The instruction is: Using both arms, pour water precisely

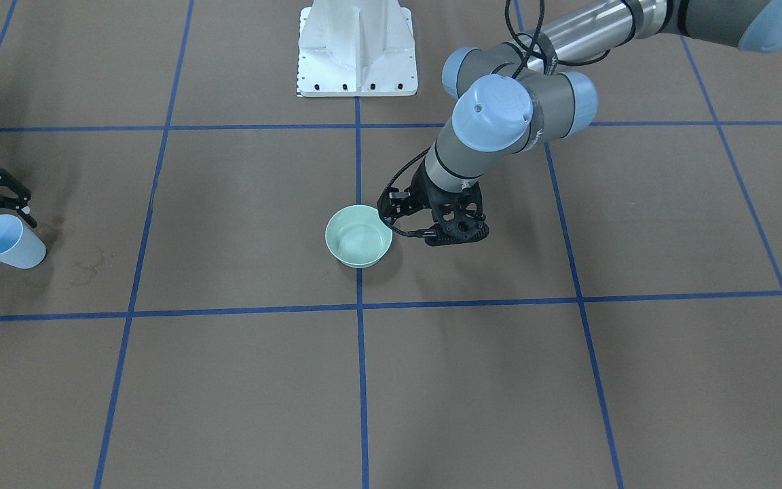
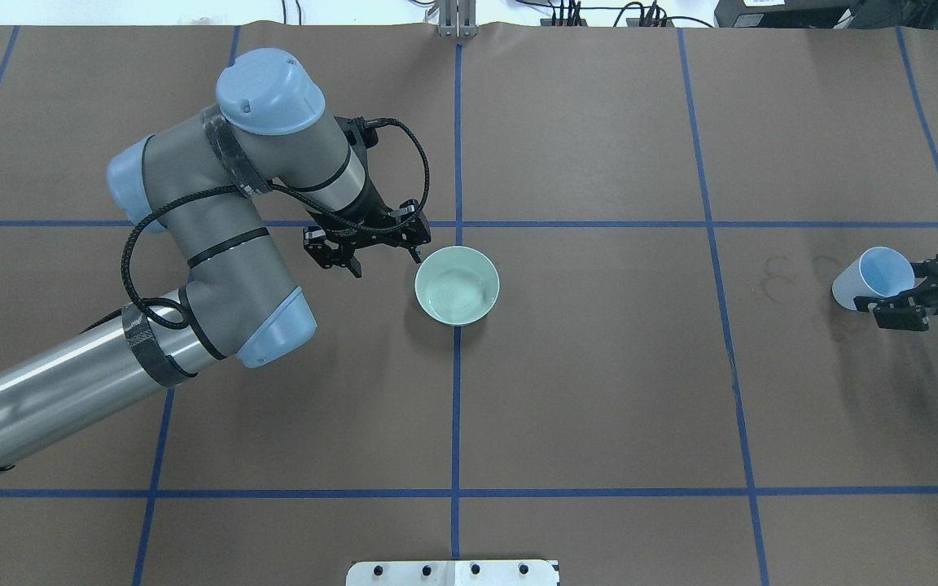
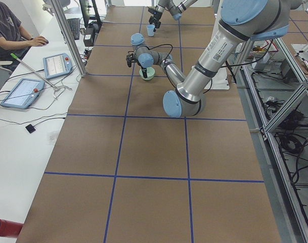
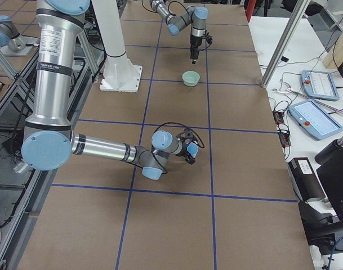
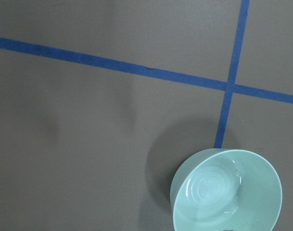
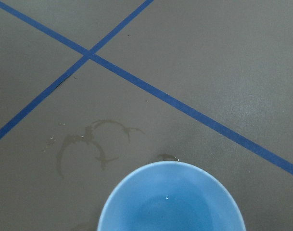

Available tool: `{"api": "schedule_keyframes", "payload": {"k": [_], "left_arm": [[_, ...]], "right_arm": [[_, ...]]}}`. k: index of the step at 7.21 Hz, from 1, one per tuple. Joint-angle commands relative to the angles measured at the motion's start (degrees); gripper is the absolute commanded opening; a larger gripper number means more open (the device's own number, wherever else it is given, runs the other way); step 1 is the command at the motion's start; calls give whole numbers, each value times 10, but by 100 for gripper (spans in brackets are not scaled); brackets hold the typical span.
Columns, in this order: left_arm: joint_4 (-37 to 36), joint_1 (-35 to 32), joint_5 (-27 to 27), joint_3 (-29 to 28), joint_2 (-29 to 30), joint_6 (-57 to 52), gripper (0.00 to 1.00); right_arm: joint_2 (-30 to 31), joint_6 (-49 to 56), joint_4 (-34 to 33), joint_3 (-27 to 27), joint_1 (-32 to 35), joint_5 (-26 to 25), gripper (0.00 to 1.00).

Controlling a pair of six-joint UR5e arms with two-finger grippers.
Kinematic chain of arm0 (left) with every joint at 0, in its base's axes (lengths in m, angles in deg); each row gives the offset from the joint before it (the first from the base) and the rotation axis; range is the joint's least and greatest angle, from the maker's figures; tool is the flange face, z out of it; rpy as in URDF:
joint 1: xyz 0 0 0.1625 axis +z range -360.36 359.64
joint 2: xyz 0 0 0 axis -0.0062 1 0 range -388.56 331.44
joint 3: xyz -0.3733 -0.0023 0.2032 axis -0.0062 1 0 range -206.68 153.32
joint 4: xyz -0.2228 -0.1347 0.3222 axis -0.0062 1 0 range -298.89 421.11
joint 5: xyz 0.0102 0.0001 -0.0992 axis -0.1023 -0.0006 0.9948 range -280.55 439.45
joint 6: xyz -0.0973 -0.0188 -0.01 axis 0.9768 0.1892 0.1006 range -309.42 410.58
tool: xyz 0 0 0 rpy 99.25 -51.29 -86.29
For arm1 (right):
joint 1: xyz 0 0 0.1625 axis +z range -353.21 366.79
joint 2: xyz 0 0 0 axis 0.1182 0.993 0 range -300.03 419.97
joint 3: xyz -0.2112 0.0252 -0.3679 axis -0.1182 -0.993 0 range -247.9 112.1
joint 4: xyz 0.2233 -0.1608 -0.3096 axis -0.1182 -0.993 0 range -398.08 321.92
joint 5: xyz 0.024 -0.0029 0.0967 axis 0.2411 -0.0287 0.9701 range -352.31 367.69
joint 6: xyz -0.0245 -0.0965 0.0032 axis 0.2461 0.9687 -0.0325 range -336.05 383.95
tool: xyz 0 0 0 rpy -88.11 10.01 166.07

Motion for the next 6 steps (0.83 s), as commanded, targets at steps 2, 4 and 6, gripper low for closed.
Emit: {"api": "schedule_keyframes", "payload": {"k": [2,4,6], "left_arm": [[0,0,0,0,0,0,87],[0,0,0,0,1,0,87],[0,0,0,0,1,0,87]], "right_arm": [[-2,0,27,-16,-14,-14,93],[-3,-1,28,-16,-17,-29,92],[-12,-1,40,-18,-18,-40,92]]}}
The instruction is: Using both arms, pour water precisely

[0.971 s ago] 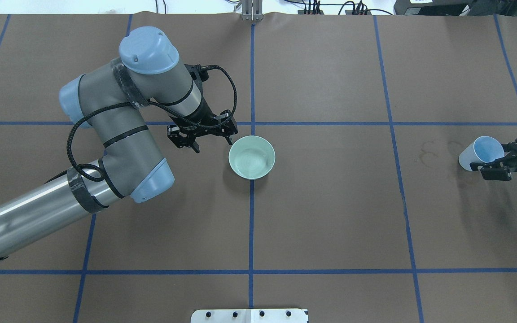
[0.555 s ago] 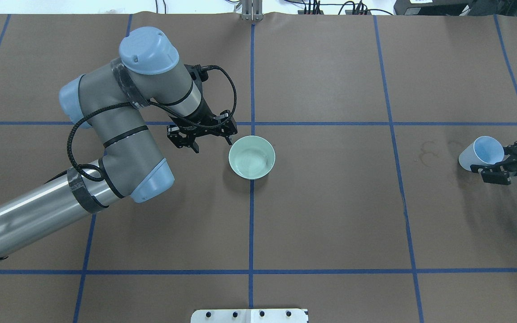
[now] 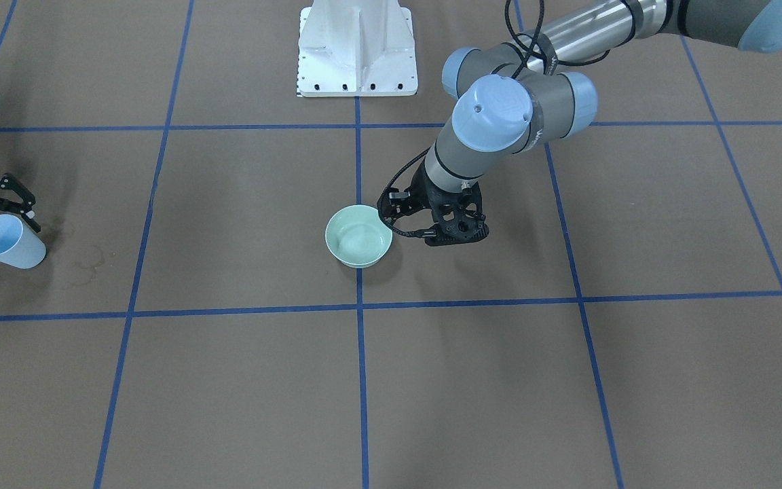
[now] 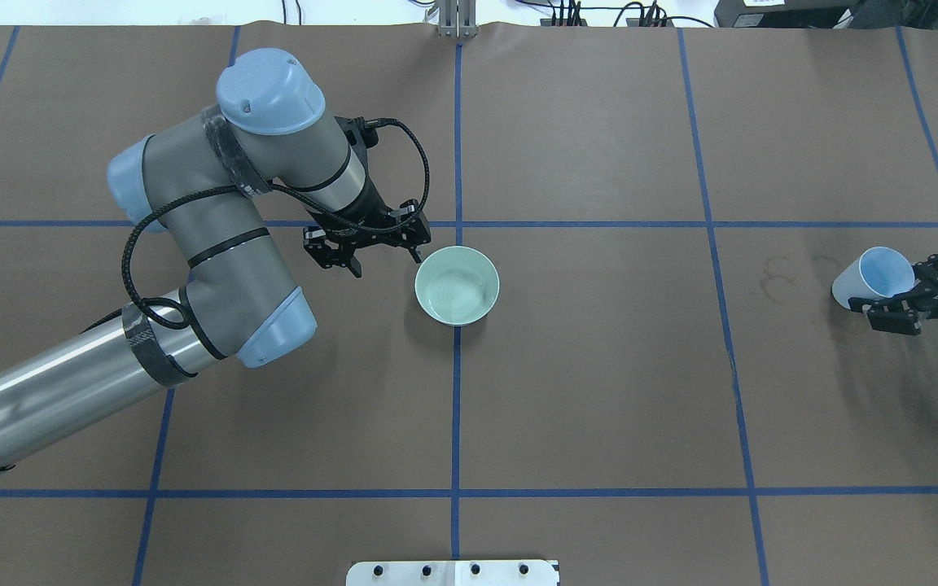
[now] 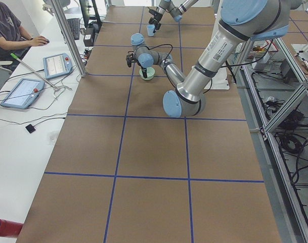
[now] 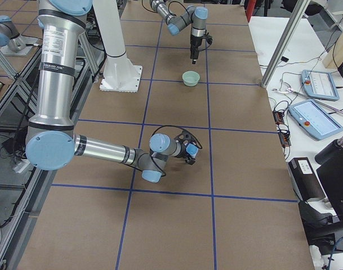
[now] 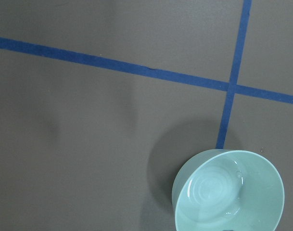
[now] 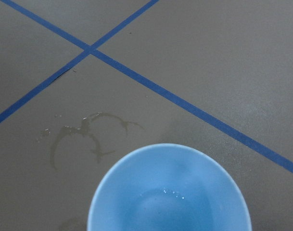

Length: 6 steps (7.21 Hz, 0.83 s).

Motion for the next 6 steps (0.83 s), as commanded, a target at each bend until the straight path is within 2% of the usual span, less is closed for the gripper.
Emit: {"api": "schedule_keyframes", "payload": {"k": [1,3,4,5,6], "left_arm": [[0,0,0,1,-1,0,88],[0,0,-1,1,-1,0,87],[0,0,-1,1,0,0,87],[0,0,-1,1,0,1,88],[0,0,-1,2,0,1,87]], "right_arm": [[-4,-1,7,-2,-1,-10,92],[-4,-1,26,-12,-1,-10,91],[-4,0,27,-12,-1,-10,78],[-11,1,27,-10,-1,-10,59],[-12,-2,35,-12,-1,-7,20]]}}
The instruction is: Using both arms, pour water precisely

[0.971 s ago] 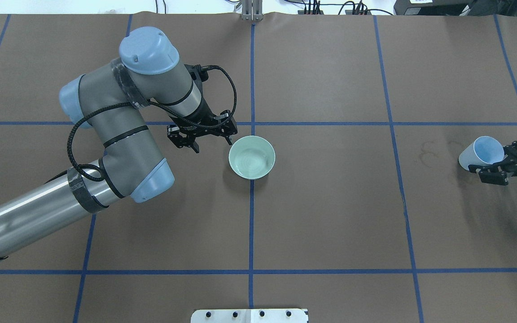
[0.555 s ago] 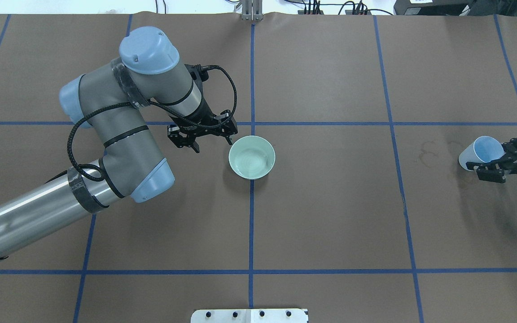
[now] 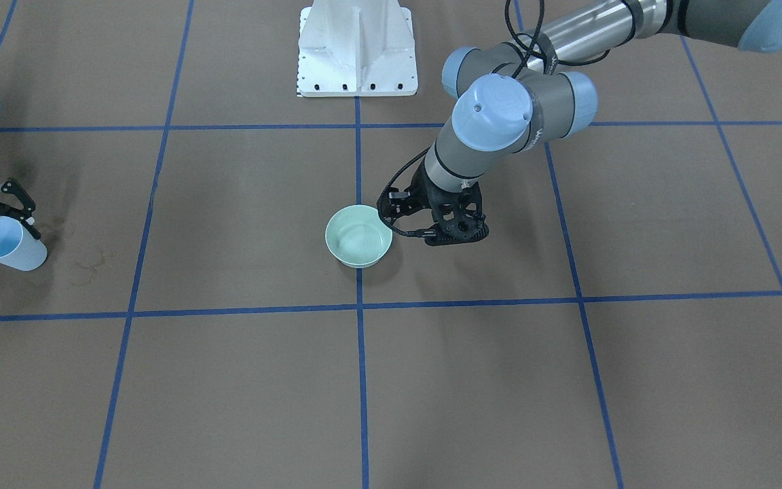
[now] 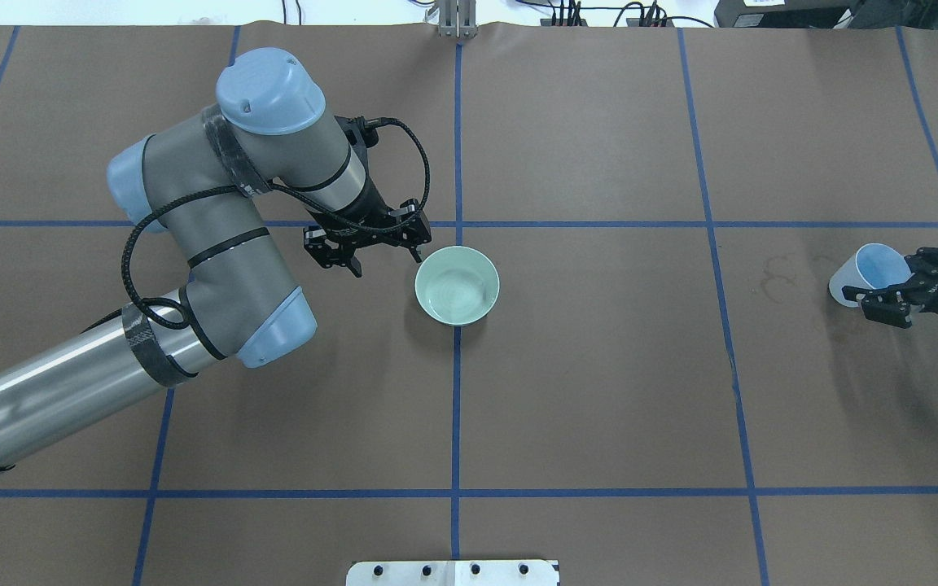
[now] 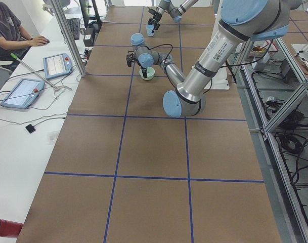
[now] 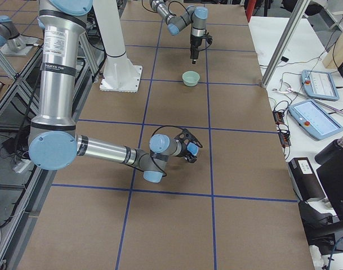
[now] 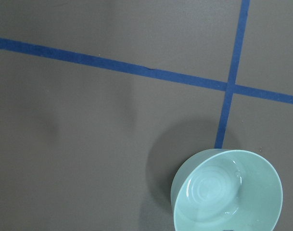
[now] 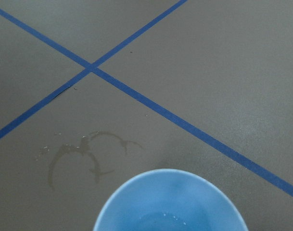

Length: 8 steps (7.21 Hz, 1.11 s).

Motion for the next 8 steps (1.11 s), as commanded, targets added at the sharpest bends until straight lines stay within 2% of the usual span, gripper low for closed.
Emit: {"api": "schedule_keyframes", "payload": {"k": [1,2,3,5,6,7,8], "left_arm": [[0,0,1,1,0,0,87],[0,-1,1,5,0,1,87],[-1,-9,3,8,0,0,87],[0,-22,6,36,-31,-6,87],[8,-32,6,60,-63,-7,87],[5,-41,7,76,-90,-43,87],[6,-56,7,103,-142,-98,87]], "right_arm": [[-7,-1,6,10,1,6,0],[-14,-2,-7,25,1,6,0],[-16,-15,-56,68,1,12,0],[-58,-38,-281,199,-10,15,0],[-99,-39,-351,218,-31,12,0],[-127,-41,-380,220,-55,0,0],[-161,-43,-447,230,-75,-8,0]]}}
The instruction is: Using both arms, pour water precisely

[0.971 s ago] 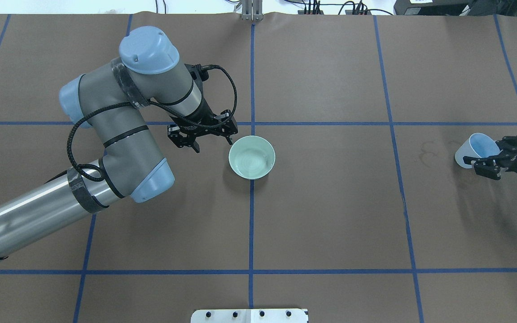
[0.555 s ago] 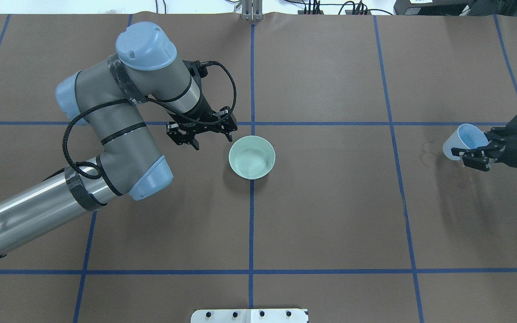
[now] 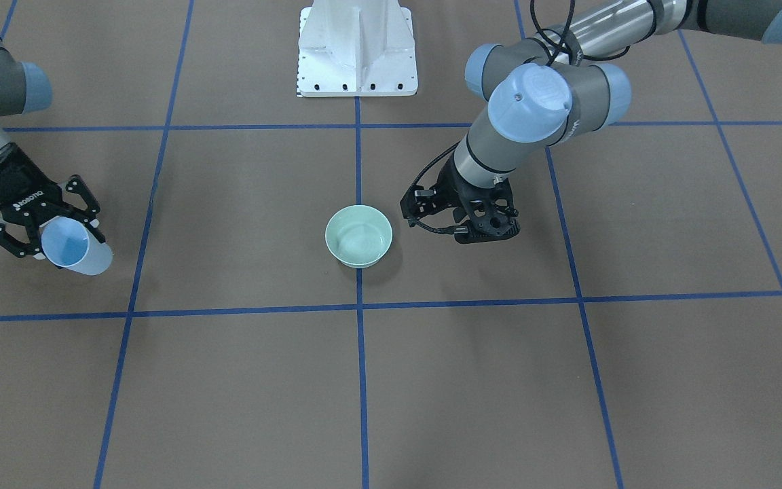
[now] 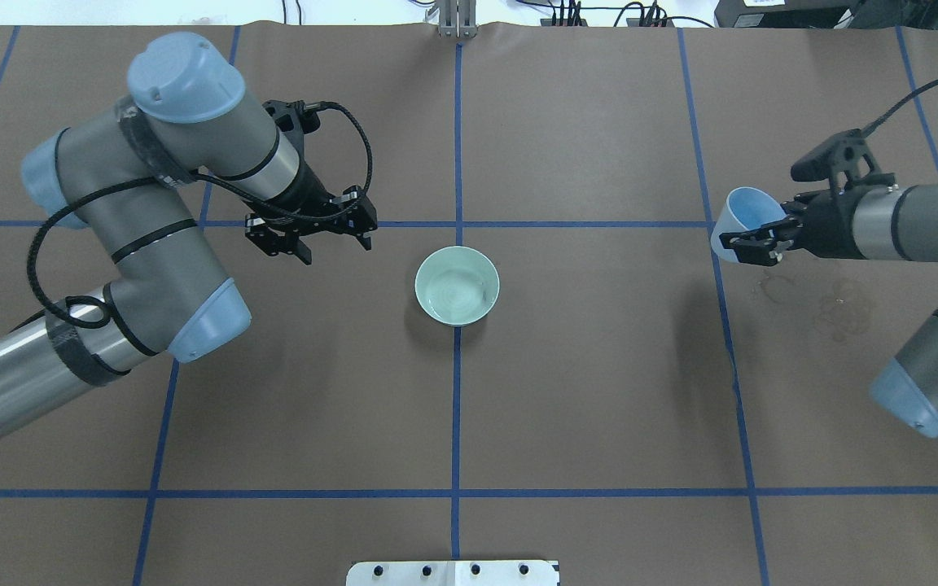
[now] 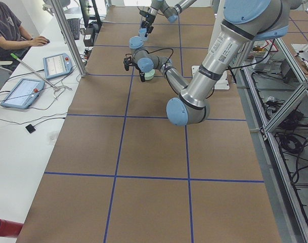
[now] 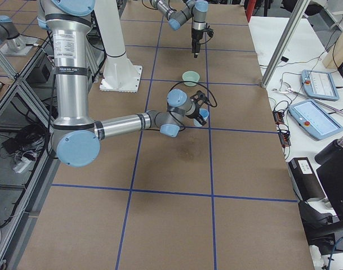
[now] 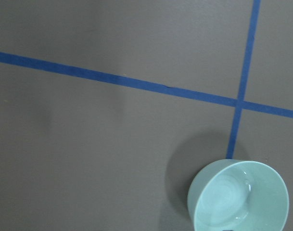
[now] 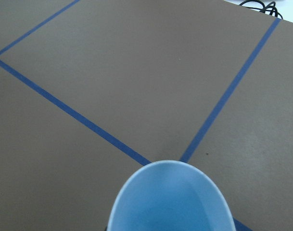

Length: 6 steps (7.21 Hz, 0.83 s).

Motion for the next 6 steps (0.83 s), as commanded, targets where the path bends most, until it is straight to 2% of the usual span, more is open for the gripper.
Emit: {"api": "schedule_keyframes", "payload": {"k": [1,2,3,4,5,6], "left_arm": [[1,-37,22,42,-84,-99,87],[-1,-53,41,42,-93,-110,87],[-1,-66,42,44,-108,-112,87],[-2,-78,42,54,-136,-149,87],[-2,-79,41,60,-153,-174,87],[-2,-82,41,60,-155,-175,87]], "right_arm": [[-87,-4,-197,50,-53,-34,0],[-138,-4,-307,74,-82,-53,0],[-179,-4,-367,72,-112,-67,0],[-203,-4,-405,72,-135,-106,0],[-246,-4,-484,71,-147,-118,0],[-301,-3,-601,69,-156,-123,0]]}}
